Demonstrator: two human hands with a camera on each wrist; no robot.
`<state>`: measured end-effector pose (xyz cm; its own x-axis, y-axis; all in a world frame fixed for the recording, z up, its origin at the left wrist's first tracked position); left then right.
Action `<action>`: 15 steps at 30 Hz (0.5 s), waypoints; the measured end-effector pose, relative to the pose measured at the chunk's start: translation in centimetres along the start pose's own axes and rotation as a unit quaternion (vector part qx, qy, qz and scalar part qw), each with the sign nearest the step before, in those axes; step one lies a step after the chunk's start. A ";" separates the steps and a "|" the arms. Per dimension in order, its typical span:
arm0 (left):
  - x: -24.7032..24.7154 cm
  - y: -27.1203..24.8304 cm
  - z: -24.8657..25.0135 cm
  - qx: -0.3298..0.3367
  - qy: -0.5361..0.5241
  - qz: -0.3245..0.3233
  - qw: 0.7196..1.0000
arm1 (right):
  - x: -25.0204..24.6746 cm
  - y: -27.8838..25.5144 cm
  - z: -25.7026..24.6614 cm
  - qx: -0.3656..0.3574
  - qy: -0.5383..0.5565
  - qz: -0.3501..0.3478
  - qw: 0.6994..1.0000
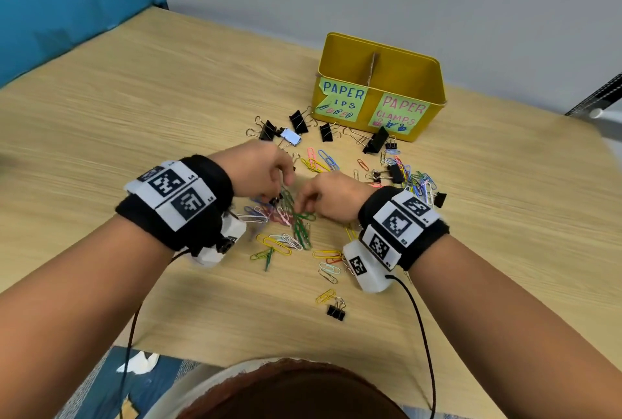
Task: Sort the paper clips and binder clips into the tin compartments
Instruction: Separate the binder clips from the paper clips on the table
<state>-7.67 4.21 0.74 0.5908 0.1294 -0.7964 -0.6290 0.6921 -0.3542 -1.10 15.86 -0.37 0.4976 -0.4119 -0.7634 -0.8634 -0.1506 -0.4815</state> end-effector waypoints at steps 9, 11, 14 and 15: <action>-1.6 1.2 -2.9 -0.082 0.050 0.103 0.990 | -1.9 2.3 2.5 0.051 -0.101 0.071 0.991; -1.1 0.7 -3.0 -0.102 0.071 0.078 0.989 | -1.3 1.8 2.4 0.051 -0.143 -0.006 0.988; 1.1 -0.8 -2.7 -0.094 0.129 -0.033 0.987 | -1.1 0.1 1.5 0.042 -0.171 -0.076 0.981; 2.0 -1.3 -2.3 -0.076 0.144 -0.071 0.984 | -1.2 -0.6 1.2 0.035 -0.163 -0.091 0.982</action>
<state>-6.86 1.90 -1.53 0.5245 -0.1834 -0.8314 -0.6317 0.5709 -0.5244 -1.07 17.52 0.28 0.6530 -0.0721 -0.7540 -0.7557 -0.1286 -0.6422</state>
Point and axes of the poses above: each hand's wrist, its own y-axis towards the middle knuckle, its own x-axis out of the palm, z = x × y, the point moved 3 cm from there along y, towards the middle knuckle, and after that the axes turned 2 degrees about -x, right-handed, at the moved point
